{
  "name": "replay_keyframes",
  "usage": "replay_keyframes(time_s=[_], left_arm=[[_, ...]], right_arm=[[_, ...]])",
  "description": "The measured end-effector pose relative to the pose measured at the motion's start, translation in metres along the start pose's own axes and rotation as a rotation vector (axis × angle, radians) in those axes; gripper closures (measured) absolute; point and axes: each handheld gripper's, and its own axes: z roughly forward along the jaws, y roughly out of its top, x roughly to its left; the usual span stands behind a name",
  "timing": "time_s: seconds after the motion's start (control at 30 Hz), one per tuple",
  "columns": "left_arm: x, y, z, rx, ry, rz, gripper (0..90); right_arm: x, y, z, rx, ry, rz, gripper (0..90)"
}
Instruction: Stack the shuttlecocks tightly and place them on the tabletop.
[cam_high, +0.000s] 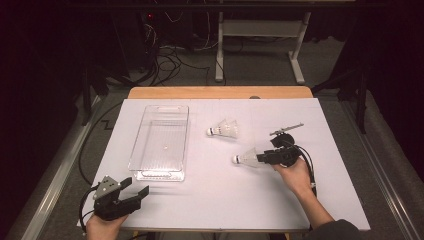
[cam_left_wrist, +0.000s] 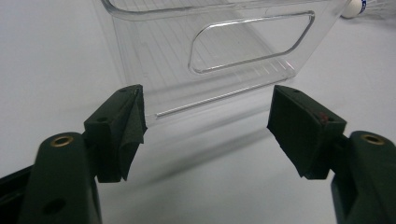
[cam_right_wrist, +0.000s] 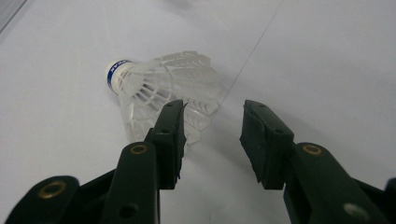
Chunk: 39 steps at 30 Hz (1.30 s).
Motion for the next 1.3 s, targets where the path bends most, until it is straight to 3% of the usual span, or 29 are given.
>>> replay_keyframes(time_s=[0.43,0.9,1.3], left_arm=[[-0.001,0.000,0.000,0.002,0.001,0.001,28.9],[-0.001,0.000,0.001,0.002,-0.001,0.002,28.8],[-0.001,0.000,0.000,-0.002,-0.001,0.002,28.8]], right_arm=[[0.007,-0.012,-0.013,-0.041,-0.012,-0.047,57.5],[0.009,-0.026,-0.023,-0.084,0.000,-0.047,54.1],[0.024,-0.036,-0.025,-0.098,0.025,-0.088,53.8]])
